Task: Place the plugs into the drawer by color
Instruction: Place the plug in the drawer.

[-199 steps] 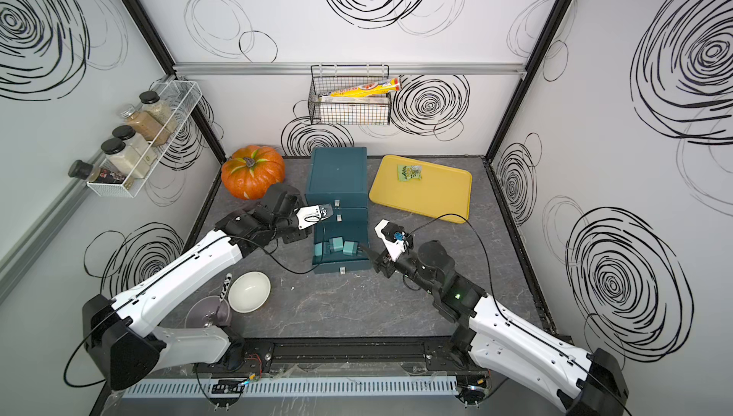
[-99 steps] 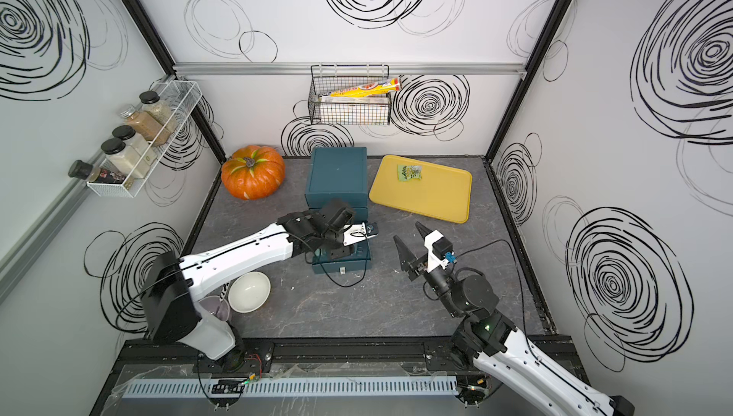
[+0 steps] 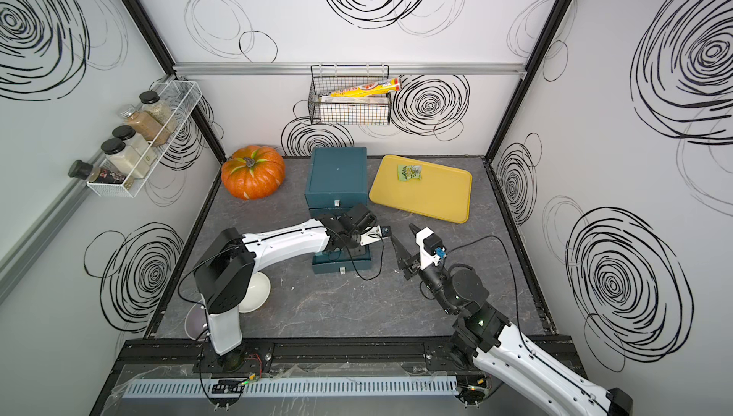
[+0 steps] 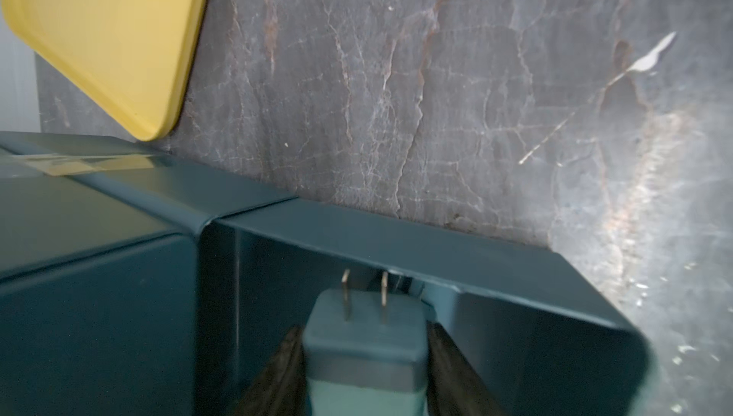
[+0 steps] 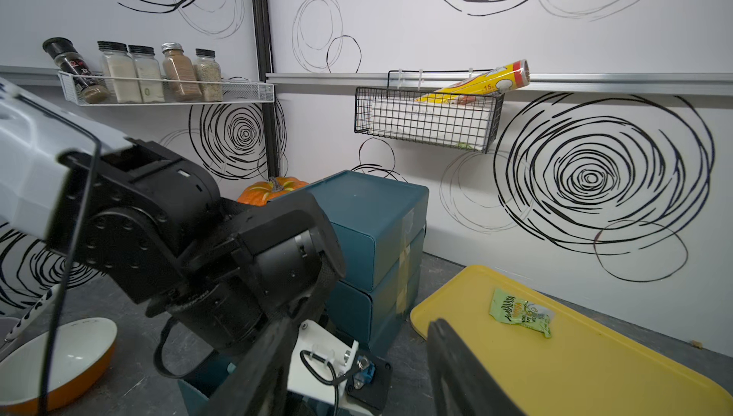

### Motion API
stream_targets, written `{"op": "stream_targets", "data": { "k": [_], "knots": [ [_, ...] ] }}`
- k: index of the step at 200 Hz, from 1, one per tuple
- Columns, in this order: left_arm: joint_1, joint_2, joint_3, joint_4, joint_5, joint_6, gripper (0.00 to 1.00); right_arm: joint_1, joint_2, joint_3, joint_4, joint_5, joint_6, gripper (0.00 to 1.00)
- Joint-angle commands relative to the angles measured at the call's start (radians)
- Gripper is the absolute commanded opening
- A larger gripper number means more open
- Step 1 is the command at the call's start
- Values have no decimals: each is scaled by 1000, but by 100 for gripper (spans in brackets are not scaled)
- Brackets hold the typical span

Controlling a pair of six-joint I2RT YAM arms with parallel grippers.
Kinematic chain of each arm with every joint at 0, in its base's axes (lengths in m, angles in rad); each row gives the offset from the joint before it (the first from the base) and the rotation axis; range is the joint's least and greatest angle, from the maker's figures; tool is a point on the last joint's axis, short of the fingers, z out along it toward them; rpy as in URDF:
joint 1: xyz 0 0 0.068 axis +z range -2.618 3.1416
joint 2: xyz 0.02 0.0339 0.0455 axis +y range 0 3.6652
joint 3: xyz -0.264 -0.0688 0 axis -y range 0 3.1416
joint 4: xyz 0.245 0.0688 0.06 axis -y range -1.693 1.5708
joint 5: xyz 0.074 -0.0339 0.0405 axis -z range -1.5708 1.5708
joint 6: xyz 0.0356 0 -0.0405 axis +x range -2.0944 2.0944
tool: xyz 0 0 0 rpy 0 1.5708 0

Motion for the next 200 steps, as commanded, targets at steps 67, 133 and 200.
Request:
{"op": "stream_targets", "data": {
  "k": [67, 133, 200],
  "knots": [
    [38, 42, 25, 70, 15, 4, 42, -3, 27, 15, 26, -51, 7, 60],
    [33, 7, -18, 83, -26, 9, 64, -2, 60, 13, 34, -55, 17, 80],
    [13, -138, 9, 54, -43, -61, 77, -3, 75, 13, 36, -46, 20, 80]
  ]
}}
